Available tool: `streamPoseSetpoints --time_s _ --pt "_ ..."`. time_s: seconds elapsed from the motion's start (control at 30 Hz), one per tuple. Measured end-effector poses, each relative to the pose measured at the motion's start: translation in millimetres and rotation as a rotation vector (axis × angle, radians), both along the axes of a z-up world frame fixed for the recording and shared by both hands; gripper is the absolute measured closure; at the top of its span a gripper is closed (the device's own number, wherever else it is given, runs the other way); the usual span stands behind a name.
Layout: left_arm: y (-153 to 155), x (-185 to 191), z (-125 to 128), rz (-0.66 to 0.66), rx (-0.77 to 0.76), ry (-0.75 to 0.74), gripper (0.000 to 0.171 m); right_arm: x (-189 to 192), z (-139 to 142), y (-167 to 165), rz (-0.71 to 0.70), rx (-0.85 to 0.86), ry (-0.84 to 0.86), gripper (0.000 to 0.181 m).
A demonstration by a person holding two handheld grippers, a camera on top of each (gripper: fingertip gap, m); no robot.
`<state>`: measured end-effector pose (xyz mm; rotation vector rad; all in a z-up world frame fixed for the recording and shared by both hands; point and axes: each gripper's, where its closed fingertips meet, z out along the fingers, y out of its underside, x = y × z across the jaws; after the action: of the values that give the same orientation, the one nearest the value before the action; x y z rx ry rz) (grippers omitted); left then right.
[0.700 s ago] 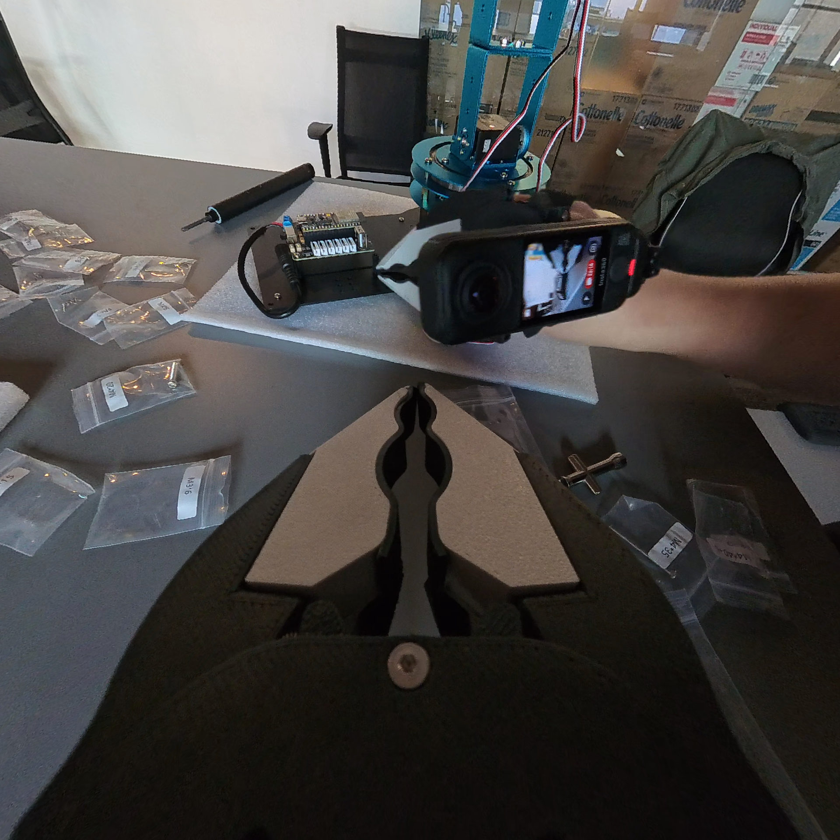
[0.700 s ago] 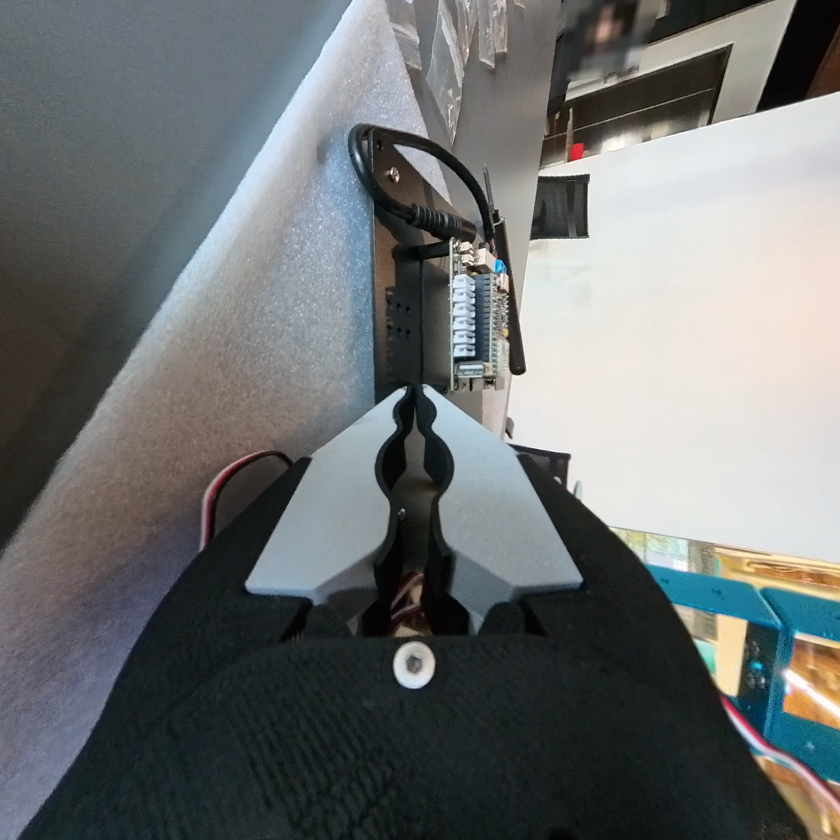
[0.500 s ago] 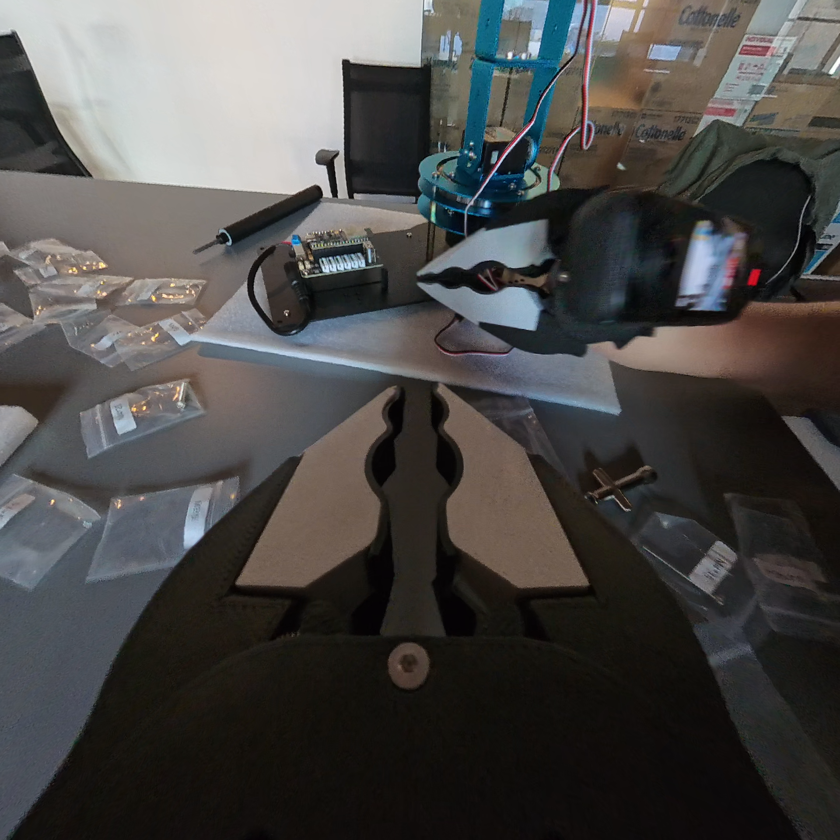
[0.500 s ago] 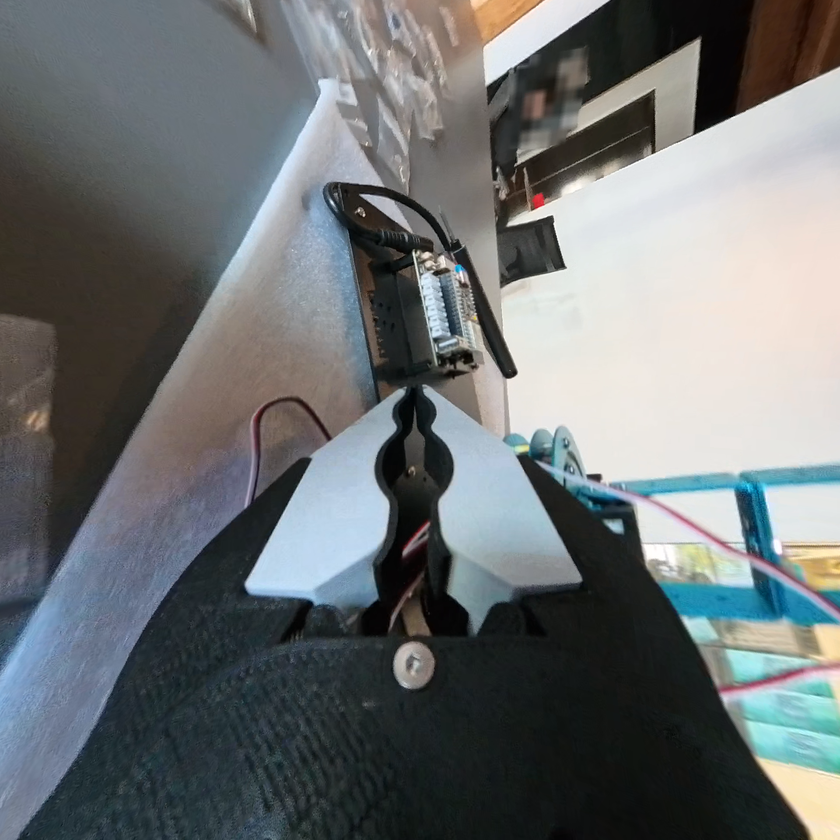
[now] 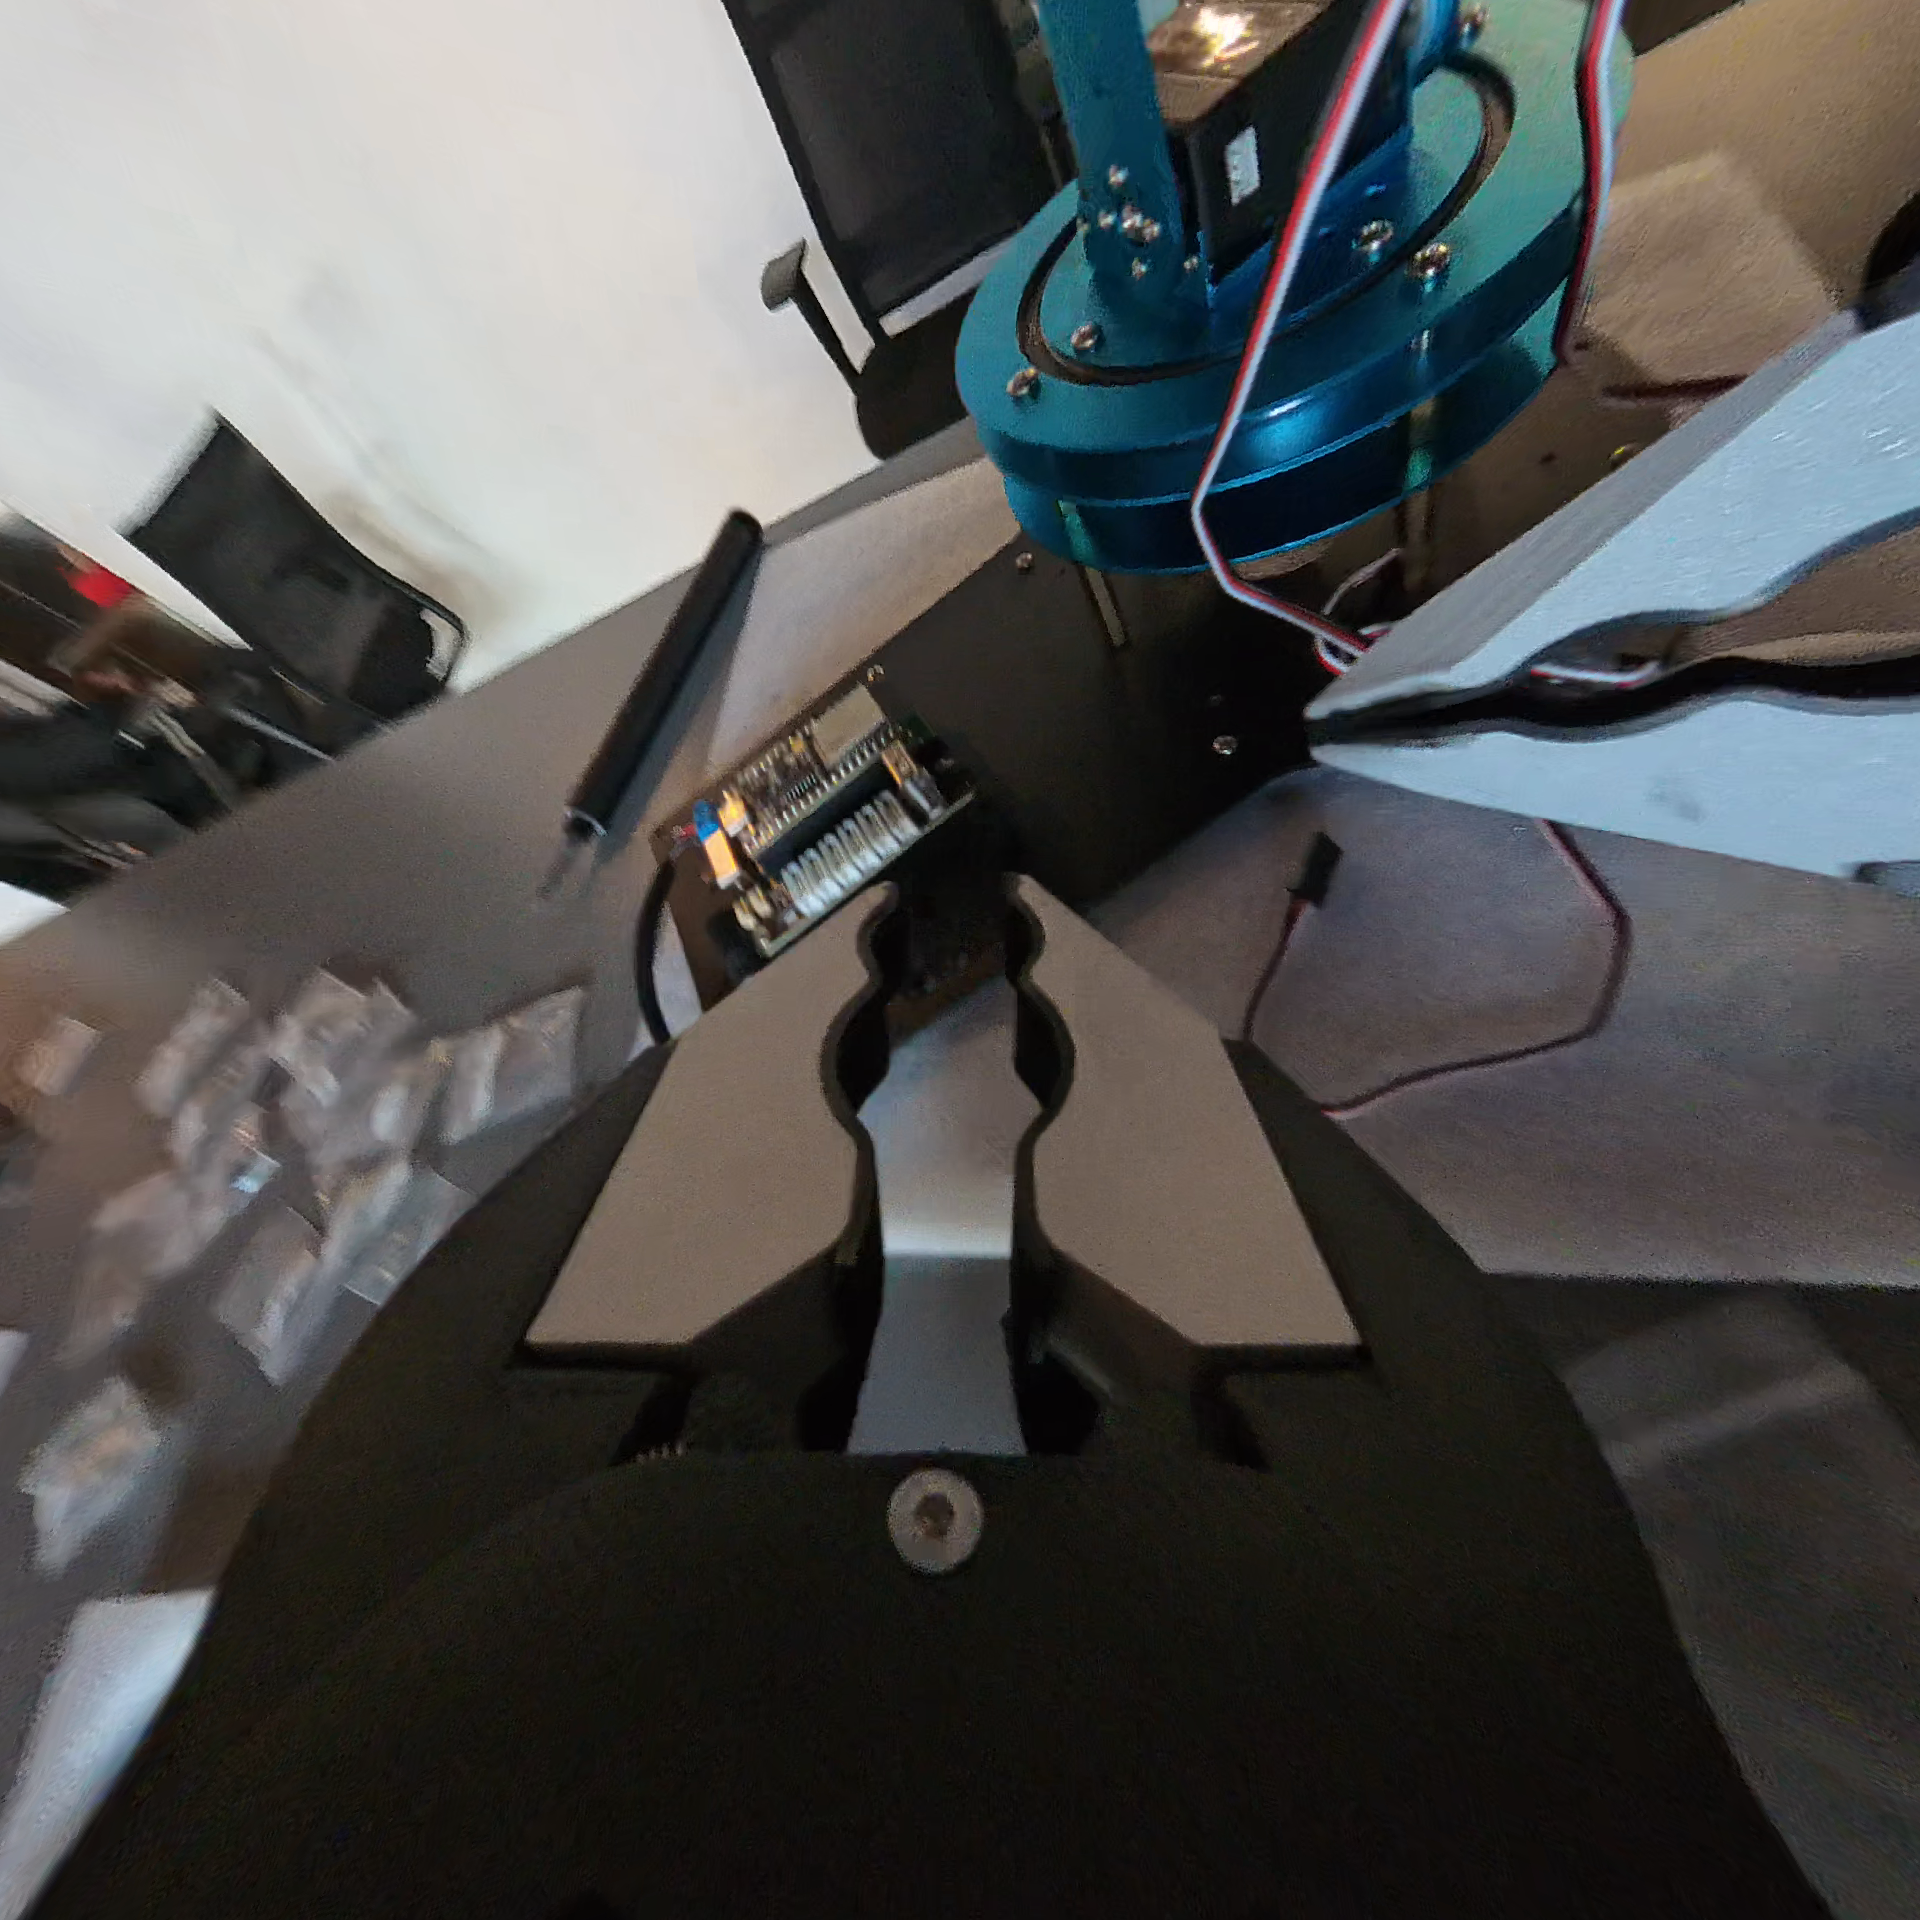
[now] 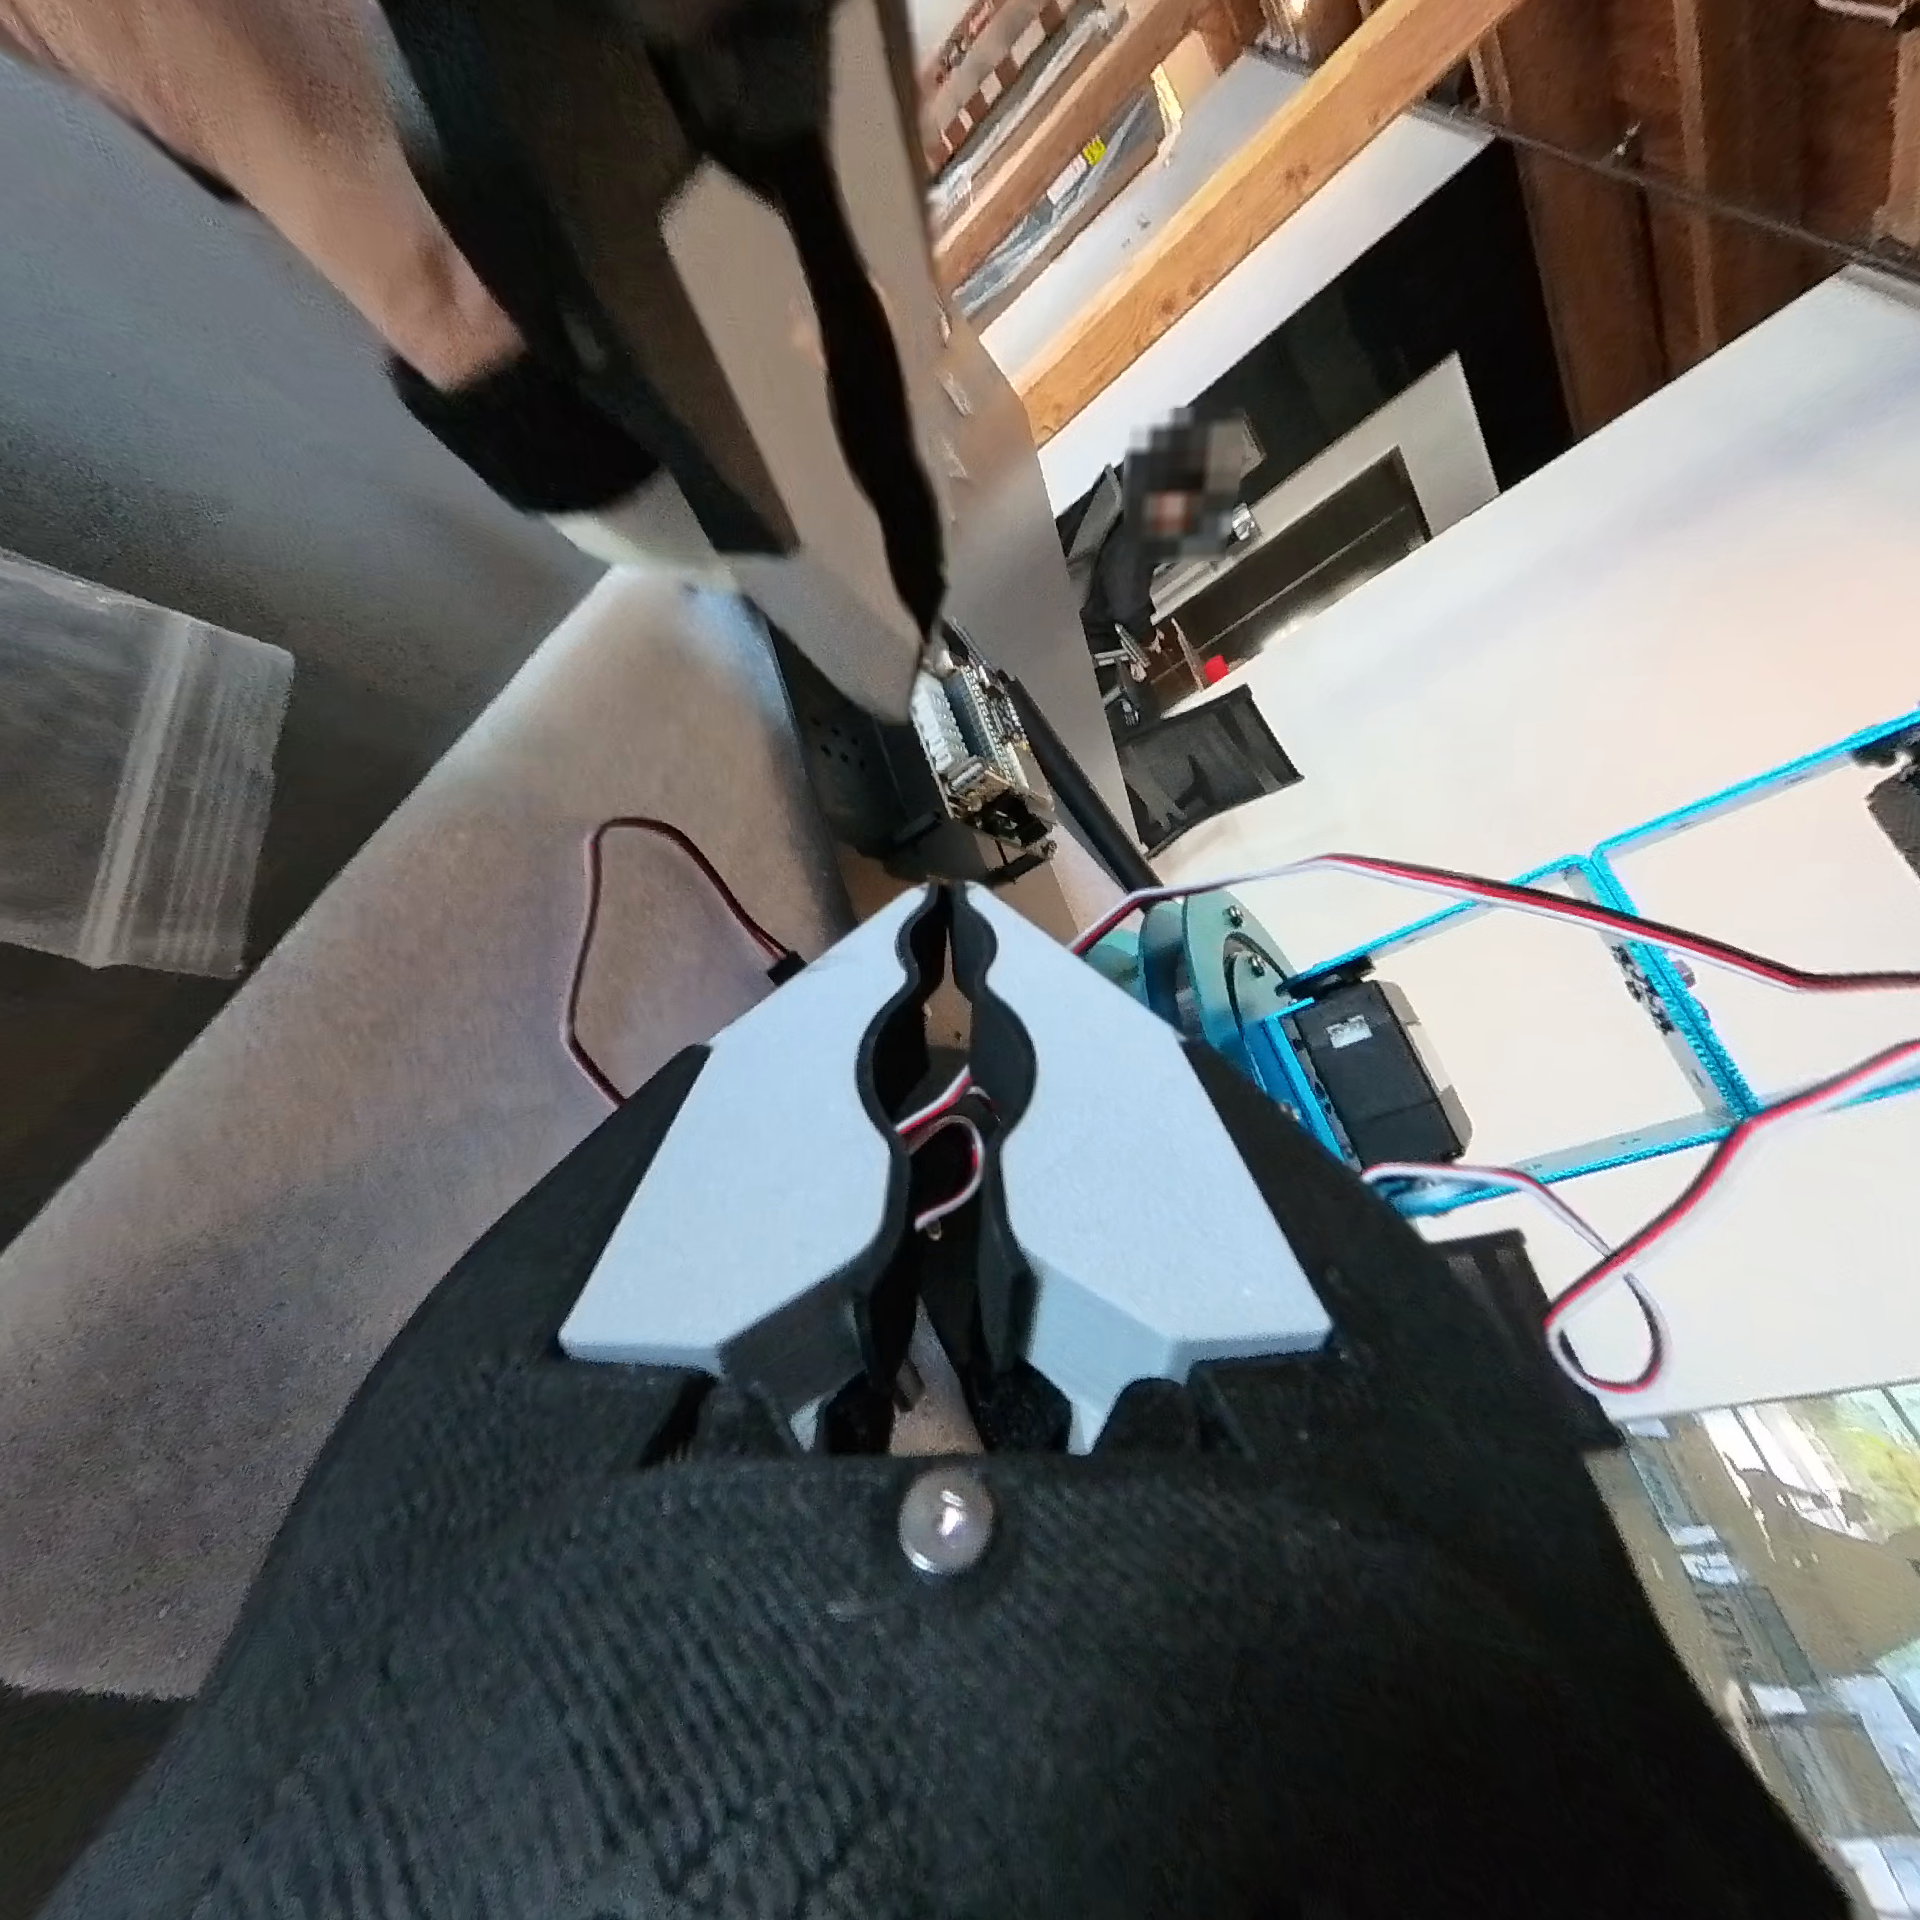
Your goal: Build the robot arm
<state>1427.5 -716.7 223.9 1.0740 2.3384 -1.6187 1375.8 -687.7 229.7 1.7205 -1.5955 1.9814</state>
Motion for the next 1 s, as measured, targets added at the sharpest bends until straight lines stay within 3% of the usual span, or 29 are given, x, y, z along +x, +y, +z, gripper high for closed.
streamPoseSetpoints --time_s 0.17,0.37,0.53,1.0 --pt "-18.5 -6.9 1.0 -0.067 -0.146 -0.267 0.132 2.5 1.7 3.9 0.028 0.015 -0.019 0.181" --pt "-34.7 -12.6 0.7 -0.121 -0.27 -0.483 0.106 0.9 5.6 3.3 0.027 0.018 -0.043 0.181" --pt "-40.3 -9.2 -7.6 -0.136 -0.285 -0.585 0.106 -0.7 6.2 1.7 0.017 0.021 -0.047 0.181" --pt "-44.5 -10.7 -10.5 -0.145 -0.29 -0.612 0.112 -1.0 5.2 1.1 0.013 0.022 -0.042 0.181"
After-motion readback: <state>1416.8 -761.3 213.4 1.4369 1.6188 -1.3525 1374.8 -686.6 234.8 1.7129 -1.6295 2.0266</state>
